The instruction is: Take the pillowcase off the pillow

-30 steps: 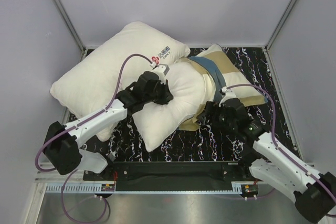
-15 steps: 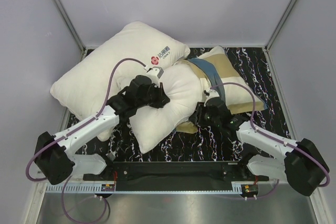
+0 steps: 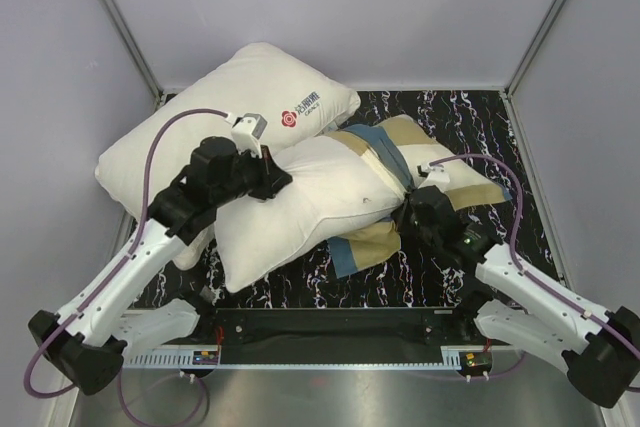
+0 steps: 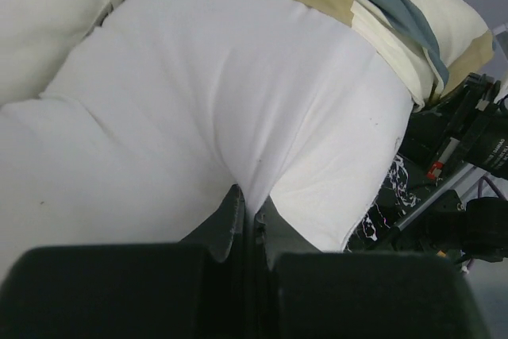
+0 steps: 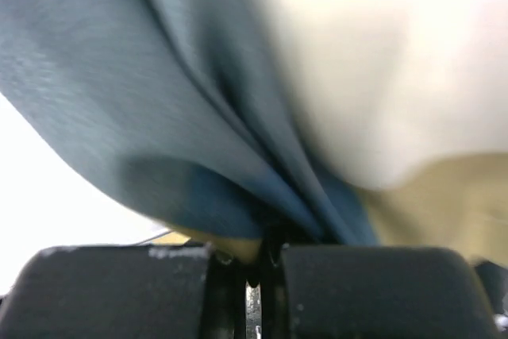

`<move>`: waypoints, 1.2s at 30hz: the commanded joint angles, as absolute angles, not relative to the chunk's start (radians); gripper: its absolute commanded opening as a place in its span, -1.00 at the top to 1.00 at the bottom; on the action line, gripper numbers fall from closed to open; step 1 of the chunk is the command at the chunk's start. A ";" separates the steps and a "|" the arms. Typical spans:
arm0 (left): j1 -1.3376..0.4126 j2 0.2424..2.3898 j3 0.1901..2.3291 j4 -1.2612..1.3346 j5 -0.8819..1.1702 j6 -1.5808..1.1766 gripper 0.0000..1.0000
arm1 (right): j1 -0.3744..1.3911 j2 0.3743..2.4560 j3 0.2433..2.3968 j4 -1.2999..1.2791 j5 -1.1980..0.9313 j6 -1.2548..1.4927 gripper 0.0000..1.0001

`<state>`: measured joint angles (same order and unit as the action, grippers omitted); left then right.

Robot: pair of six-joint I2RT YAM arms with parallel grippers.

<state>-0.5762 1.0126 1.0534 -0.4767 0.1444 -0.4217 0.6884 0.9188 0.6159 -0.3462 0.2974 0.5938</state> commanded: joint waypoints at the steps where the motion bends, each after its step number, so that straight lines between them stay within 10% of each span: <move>1: -0.514 0.899 1.146 -0.505 0.078 -0.351 1.00 | 0.652 0.861 0.696 -0.541 0.583 0.557 1.00; 14: -0.479 0.790 0.954 -0.543 0.119 -0.351 1.00 | 0.584 0.811 0.701 -0.617 0.569 0.560 0.95; 17: -0.479 0.792 0.875 -0.531 0.170 -0.379 1.00 | 0.584 0.795 0.722 -0.623 0.516 0.554 0.19; 18: -0.479 0.790 0.850 -0.520 0.184 -0.403 1.00 | 0.584 0.776 0.729 -0.627 0.499 0.552 -0.34; 20: -0.485 0.778 0.769 -0.473 0.199 -0.423 1.00 | 0.584 0.753 0.755 -0.632 0.450 0.537 -0.59; 36: -0.969 0.873 0.539 -0.299 -0.133 -0.574 1.00 | 0.584 0.682 0.948 -0.690 0.430 0.394 -0.99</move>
